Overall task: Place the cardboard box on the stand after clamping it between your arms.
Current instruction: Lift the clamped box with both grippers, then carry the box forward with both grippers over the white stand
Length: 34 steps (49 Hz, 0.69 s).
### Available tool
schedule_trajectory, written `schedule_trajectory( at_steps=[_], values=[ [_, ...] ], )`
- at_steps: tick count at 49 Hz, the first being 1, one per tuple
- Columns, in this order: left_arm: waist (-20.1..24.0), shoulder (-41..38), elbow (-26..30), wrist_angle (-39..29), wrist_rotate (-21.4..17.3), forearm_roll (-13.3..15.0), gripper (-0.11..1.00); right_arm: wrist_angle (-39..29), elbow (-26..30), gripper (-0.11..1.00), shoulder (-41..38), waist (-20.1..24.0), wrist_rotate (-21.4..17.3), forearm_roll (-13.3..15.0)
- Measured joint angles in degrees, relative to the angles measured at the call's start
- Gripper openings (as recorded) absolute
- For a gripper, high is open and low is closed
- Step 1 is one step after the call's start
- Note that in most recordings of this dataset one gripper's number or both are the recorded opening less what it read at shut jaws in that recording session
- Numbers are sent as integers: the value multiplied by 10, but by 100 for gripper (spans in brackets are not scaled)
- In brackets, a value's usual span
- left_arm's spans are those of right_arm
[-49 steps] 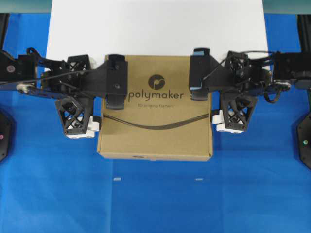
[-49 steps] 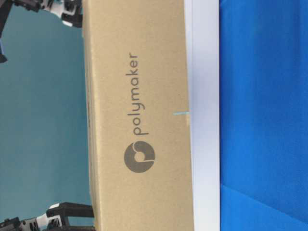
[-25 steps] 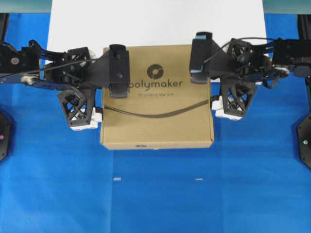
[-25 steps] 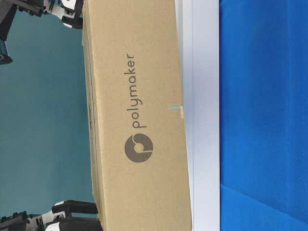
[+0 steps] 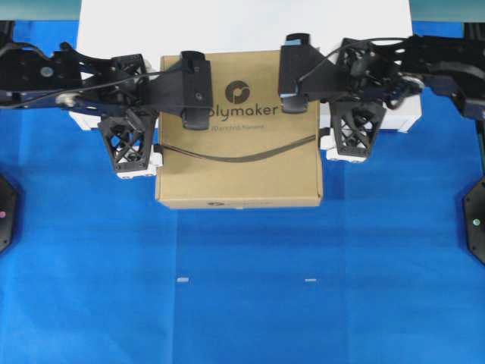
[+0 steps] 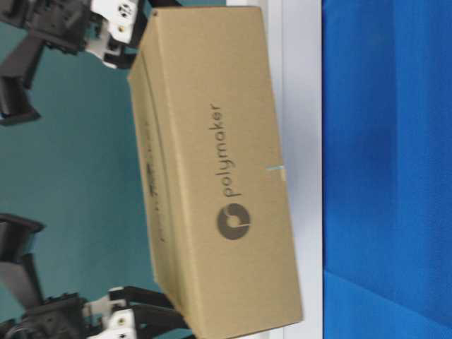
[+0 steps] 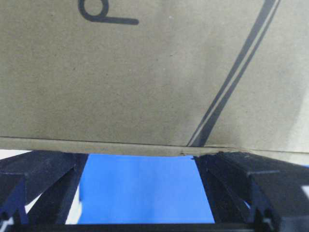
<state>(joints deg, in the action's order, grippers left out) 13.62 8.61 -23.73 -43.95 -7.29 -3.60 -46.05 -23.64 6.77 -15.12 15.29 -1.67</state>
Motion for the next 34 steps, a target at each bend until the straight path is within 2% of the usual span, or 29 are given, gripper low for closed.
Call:
schedule_trajectory(
  at_steps=[7,17,27,34],
  values=[
    [11,-16,4,-5,-4,0,85,1,4,97,-8,-24,40,-33],
    [33,-23,23,-5,-39,0,85,1,5,97,-15,-57,96,-69],
    [59,-34,38,-5,-56,0,85,2,18,97,-35,-97,170,-123],
    [80,-41,56,-5,-69,-4,85,1,32,97,-44,-121,205,-136]
  ],
)
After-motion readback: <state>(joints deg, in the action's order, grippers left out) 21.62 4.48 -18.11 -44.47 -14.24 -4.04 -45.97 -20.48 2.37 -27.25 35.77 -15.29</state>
